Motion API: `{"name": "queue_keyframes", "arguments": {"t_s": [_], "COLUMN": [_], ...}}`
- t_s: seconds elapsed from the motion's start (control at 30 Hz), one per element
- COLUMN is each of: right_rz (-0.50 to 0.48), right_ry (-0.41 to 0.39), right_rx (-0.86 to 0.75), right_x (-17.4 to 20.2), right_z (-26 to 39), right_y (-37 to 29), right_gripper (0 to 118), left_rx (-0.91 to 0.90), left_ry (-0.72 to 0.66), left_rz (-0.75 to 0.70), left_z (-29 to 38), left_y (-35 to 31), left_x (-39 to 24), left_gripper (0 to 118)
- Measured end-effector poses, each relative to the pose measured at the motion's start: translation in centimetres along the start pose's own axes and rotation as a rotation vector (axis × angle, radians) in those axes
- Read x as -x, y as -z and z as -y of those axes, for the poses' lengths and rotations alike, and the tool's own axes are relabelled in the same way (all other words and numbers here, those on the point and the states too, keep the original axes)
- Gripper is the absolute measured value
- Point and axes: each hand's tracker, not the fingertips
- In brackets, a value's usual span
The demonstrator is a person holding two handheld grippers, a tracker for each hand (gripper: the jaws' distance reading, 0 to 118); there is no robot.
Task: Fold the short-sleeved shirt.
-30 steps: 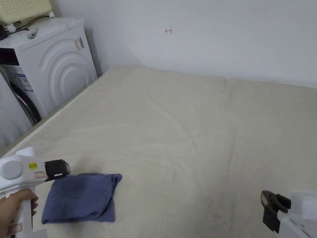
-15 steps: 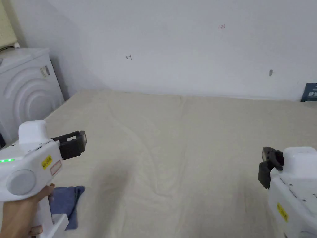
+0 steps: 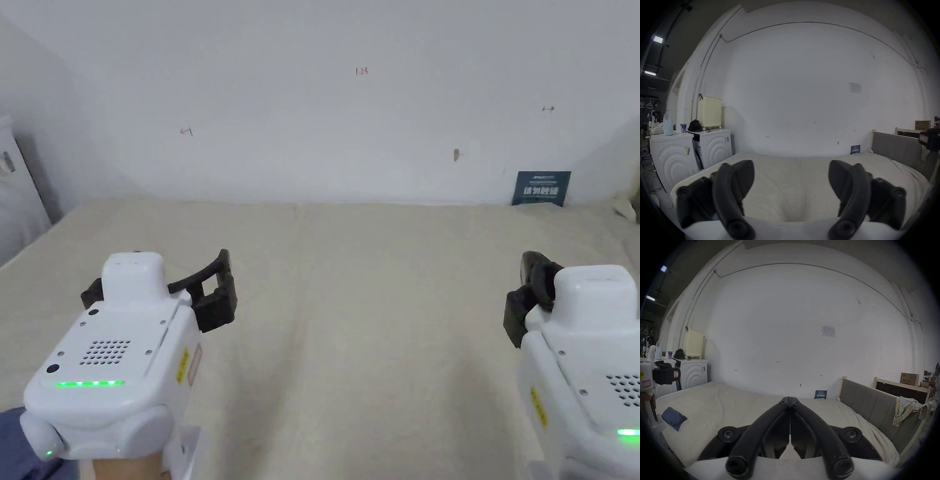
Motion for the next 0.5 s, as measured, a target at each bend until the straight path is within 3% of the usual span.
{"name": "queue_keyframes", "arguments": {"t_s": [0.07, 0.1, 0.13, 0.5], "right_rz": [0.009, 0.014, 0.017, 0.032], "right_ry": [0.003, 0.006, 0.009, 0.017], "right_rx": [-0.001, 0.002, 0.004, -0.002], "right_x": [-0.4, -0.6, -0.9, -1.8], "right_z": [0.2, 0.2, 0.4, 0.7], "right_y": [-0.2, -0.3, -0.2, -0.4], "right_gripper": [0, 0, 0, 0], "left_rx": [0.003, -0.004, 0.002, 0.023], "left_ry": [-0.009, -0.021, -0.029, -0.015], "left_rz": [0.045, 0.085, 0.100, 0.136], "left_z": [0.1, 0.1, 0.2, 0.6], "left_y": [-0.2, -0.3, -0.3, -0.6], "left_x": [-0.9, -1.1, -1.3, -3.4], "left_gripper": [46, 18, 4, 3]}}
